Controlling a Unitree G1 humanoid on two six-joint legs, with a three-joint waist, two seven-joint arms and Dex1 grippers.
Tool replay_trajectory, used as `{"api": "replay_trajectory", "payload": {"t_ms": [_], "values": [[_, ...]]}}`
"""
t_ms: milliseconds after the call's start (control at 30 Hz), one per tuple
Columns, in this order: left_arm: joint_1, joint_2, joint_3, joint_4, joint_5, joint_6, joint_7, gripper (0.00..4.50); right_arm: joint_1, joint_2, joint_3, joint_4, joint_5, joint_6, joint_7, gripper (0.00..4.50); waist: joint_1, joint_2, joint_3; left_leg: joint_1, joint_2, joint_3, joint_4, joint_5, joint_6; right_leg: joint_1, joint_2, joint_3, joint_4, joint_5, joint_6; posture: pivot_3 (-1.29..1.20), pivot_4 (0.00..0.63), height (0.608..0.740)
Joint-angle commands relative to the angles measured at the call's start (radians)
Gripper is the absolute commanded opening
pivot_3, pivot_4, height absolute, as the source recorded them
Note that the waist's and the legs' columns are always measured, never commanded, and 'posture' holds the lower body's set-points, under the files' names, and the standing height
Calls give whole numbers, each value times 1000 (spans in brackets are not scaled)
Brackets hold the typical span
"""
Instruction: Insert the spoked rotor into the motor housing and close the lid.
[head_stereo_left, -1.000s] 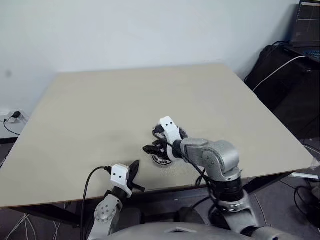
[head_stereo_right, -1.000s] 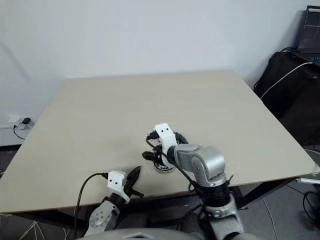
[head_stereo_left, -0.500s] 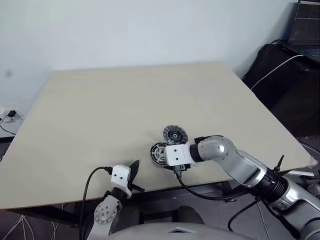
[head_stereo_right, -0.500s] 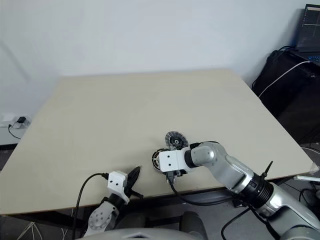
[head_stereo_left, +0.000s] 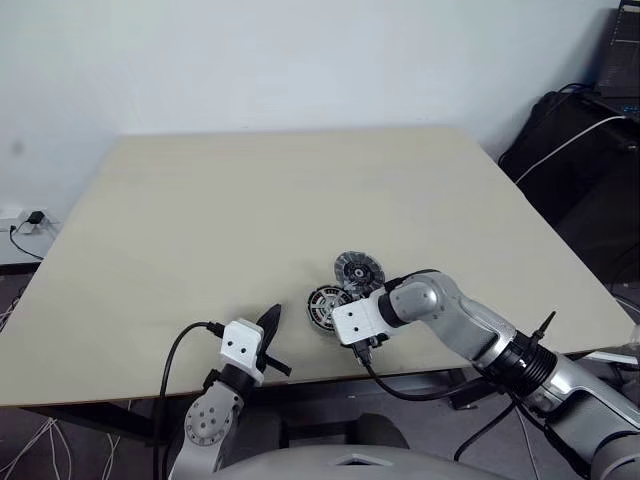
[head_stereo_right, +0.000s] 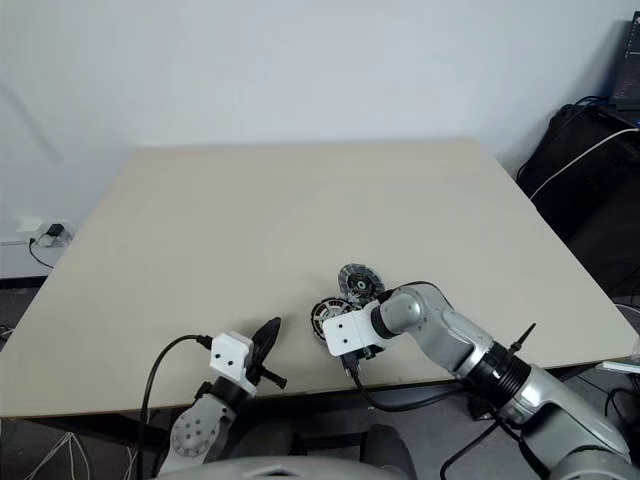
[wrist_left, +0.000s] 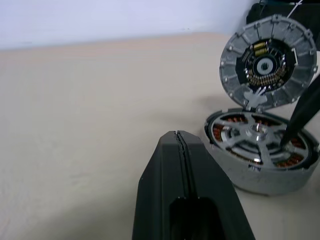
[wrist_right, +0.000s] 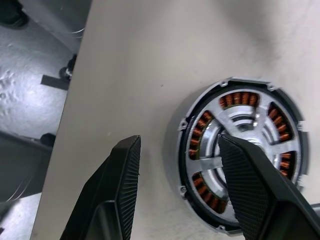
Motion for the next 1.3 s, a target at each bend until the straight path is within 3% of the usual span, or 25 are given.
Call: {"api": "replay_trajectory", "payload": {"t_ms": [33,267,500,967,1300], "values": [[1,4,-21,-90,5,44,5,0,-13,14,-22,21,-19,-15,18,2246,0,0,0,0,0,0,0,0,0,0,0,0,0,0,0,0,0,740],[12,6,-37,-160,7,119,22,0,-12,35,-31,60,-54,-30,33,149,0,-1,-2,1,0,0,0,0,1,1,1,0,0,0,0,0,0,740],[18,6,-37,-166,2,139,29,0,27,63,-88,6,-29,37,25,105,-2,-1,-3,2,0,0,1,1,0,2,7,0,1,0,0,0,0,740],[5,5,-30,-31,-20,67,10,0,176,266,-267,-419,56,1020,-198,105,6,0,-4,-1,0,-1,1,-3,-5,-1,0,1,1,1,-1,0,0,740],[-9,1,-34,10,-27,41,2,0,153,311,-302,-527,148,1252,-388,104,5,1,-5,-2,-1,-1,1,-3,-5,-2,0,0,1,1,-1,0,0,740]]}}
